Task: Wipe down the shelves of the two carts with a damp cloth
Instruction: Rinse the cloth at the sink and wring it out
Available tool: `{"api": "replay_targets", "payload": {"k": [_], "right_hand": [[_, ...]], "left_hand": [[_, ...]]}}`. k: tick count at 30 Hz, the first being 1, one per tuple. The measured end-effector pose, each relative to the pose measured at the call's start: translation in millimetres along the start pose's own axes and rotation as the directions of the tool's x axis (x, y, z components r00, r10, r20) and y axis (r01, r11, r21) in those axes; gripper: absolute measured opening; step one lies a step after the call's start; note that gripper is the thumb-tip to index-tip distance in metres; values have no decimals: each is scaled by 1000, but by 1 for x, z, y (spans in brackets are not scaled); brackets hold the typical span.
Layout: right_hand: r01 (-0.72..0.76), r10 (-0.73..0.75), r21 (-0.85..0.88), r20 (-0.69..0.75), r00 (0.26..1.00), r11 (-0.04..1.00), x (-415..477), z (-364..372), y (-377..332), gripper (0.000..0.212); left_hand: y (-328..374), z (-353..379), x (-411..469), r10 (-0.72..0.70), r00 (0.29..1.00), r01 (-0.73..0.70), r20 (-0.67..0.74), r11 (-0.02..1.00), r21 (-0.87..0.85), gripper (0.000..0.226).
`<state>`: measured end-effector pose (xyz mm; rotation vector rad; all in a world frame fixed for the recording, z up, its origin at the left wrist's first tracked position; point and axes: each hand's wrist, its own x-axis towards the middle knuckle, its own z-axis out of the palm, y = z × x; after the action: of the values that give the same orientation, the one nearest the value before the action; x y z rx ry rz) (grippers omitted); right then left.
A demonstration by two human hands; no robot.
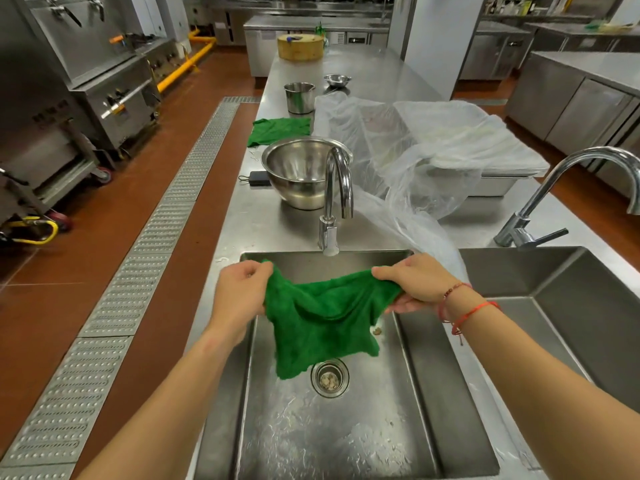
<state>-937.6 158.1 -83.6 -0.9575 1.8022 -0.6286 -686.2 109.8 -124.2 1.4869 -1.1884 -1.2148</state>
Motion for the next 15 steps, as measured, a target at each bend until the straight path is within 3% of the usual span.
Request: {"api": "replay_targets", "payload": {"k": [3, 8, 13, 15], "right_hand": [[-31, -6, 210, 173, 985, 977, -6, 13, -8, 41], [33, -124, 288, 305, 944, 957, -10, 30, -14, 16], [115, -173, 226, 258, 951, 967, -14, 31, -18, 58], [209, -254, 190, 256, 933, 959, -15, 29, -16, 55]], "left_hand": [[8, 17, -16, 47, 982, -44, 184, 999, -19, 27], [13, 35, -27, 165, 927, -185, 336, 982, 28, 23], [8, 38, -28, 202, 893, -252, 403, 965, 77, 26], [5, 38, -27, 228, 886, -286, 403, 954, 88, 29]]}}
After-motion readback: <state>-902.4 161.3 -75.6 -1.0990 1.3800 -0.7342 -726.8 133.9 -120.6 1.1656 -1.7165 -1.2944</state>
